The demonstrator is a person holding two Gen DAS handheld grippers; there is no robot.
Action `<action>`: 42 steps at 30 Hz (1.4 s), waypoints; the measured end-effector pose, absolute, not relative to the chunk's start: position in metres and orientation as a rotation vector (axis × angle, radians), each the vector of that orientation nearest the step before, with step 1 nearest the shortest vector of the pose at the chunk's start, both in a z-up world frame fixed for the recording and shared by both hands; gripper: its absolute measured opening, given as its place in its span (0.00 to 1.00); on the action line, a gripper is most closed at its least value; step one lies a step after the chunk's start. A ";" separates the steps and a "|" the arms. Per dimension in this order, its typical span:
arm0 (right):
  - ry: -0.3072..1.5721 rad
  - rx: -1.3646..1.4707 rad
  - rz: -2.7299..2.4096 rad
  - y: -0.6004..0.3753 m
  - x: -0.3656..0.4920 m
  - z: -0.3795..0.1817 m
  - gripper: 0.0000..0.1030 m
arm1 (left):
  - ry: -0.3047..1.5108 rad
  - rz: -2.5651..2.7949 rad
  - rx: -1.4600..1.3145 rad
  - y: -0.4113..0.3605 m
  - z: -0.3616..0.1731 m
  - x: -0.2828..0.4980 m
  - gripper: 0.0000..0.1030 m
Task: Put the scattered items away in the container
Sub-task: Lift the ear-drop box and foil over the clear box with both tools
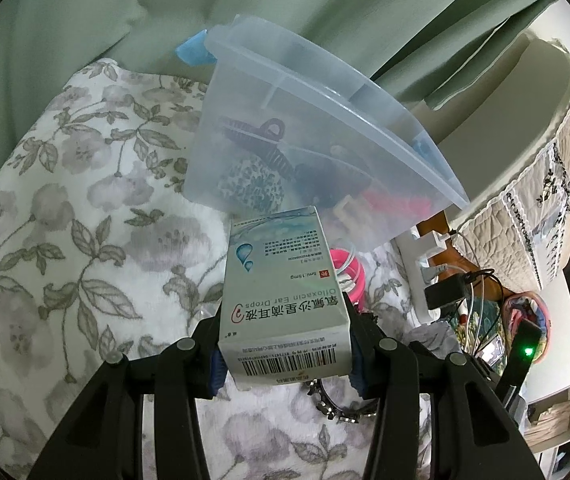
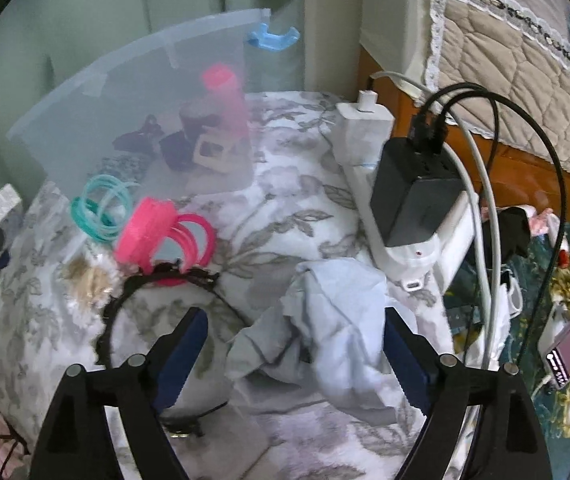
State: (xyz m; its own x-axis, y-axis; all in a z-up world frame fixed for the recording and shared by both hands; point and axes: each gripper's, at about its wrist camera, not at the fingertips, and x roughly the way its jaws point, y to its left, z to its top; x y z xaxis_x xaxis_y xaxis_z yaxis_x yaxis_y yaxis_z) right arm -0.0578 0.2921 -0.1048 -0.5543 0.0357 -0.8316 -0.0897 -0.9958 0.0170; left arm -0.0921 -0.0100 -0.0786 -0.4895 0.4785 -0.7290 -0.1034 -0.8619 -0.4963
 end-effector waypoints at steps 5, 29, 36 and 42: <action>0.047 -1.459 2.634 0.297 -0.058 -0.116 0.85 | -0.563 2.376 -1.352 -0.009 -0.081 -0.093 0.47; 0.059 -1.249 2.856 0.275 -0.053 -0.046 0.69 | -0.507 2.405 -1.294 -0.007 -0.059 -0.097 0.47; 0.056 -1.032 2.997 0.266 -0.063 0.016 0.69 | -0.438 2.449 -1.184 -0.007 -0.019 -0.106 0.47; 0.040 -0.873 3.097 0.258 -0.076 0.060 0.69 | -0.397 2.484 -1.098 -0.010 0.014 -0.117 0.47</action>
